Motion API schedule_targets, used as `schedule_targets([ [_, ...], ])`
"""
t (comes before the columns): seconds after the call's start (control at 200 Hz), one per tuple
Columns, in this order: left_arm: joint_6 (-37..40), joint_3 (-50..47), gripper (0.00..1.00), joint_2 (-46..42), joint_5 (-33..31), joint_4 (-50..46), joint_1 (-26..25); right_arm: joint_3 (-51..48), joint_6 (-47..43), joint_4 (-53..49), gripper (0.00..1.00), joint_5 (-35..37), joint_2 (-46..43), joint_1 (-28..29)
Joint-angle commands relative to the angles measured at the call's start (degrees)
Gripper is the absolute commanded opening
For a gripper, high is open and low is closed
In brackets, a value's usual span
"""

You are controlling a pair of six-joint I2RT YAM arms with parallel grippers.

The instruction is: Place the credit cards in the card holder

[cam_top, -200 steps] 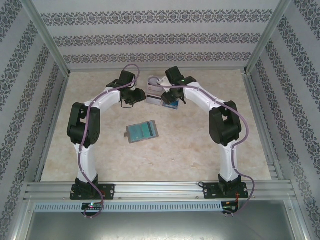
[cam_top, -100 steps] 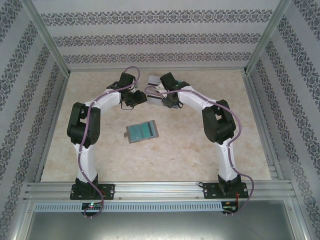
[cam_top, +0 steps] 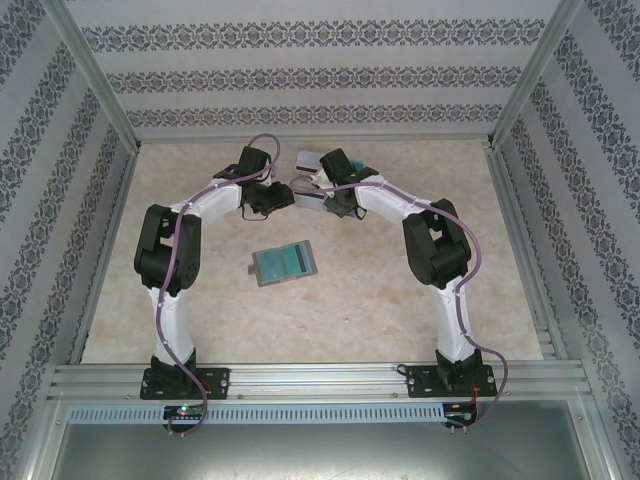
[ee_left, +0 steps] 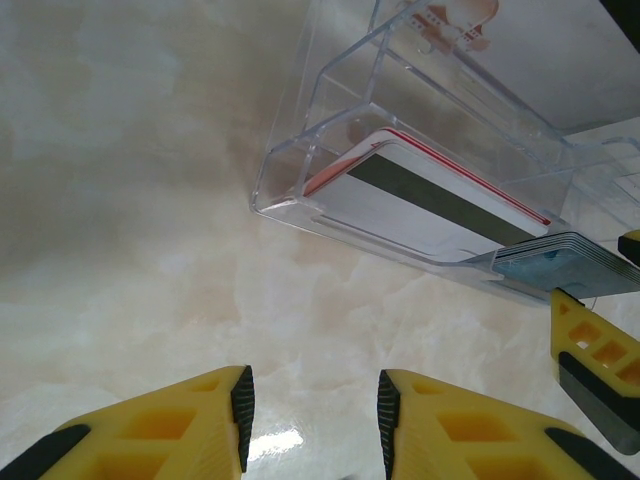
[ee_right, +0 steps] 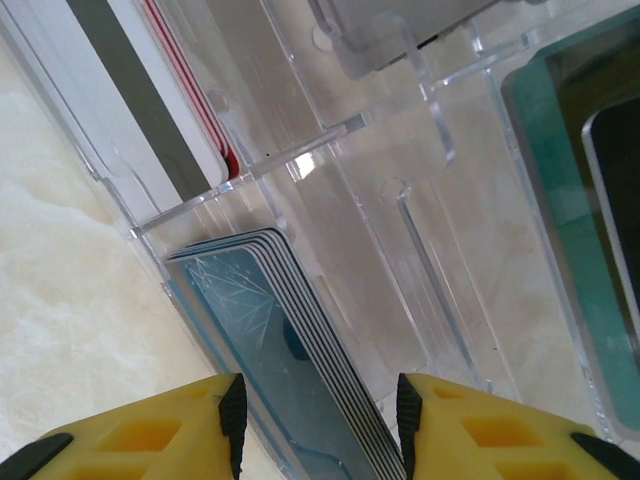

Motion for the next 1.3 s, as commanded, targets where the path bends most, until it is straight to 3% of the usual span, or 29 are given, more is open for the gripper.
schedule_targets([
  [0.0,-0.08,-0.47,0.40,-2.16,0.85,1.08,0.17,0.18,-0.24,1.12,0.45,2.00,0.05,-0.08],
  [0.34,-0.34,-1.13,0.40,-2.62,1.48,1.46,0.20,0.20,0.19,2.01,0.31,3.01,-0.64,-0.59],
  [0.664,-0.69,-1.30,0.40,-2.71,1.98,1.94,0.20,0.36,0.72,1.83,0.31,2.73,-2.32,-1.17],
  [0.969,-0.95,-1.78,0.40,-3.11,2.18,2.27,0.15,0.35,1.93,1.66,0.23,0.76,-4.11,-1.98],
  [1.229,-1.13,-2.12,0.41,-3.05,2.24,2.75,0.16,0.63,2.04,1.04,0.27,-1.99,-3.76,-2.61],
  [1.294,-1.13,-2.12,0.40,-2.97,2.38,2.72,0.21,0.66,2.45,0.93,0.16,-2.97,-3.57,-2.91],
])
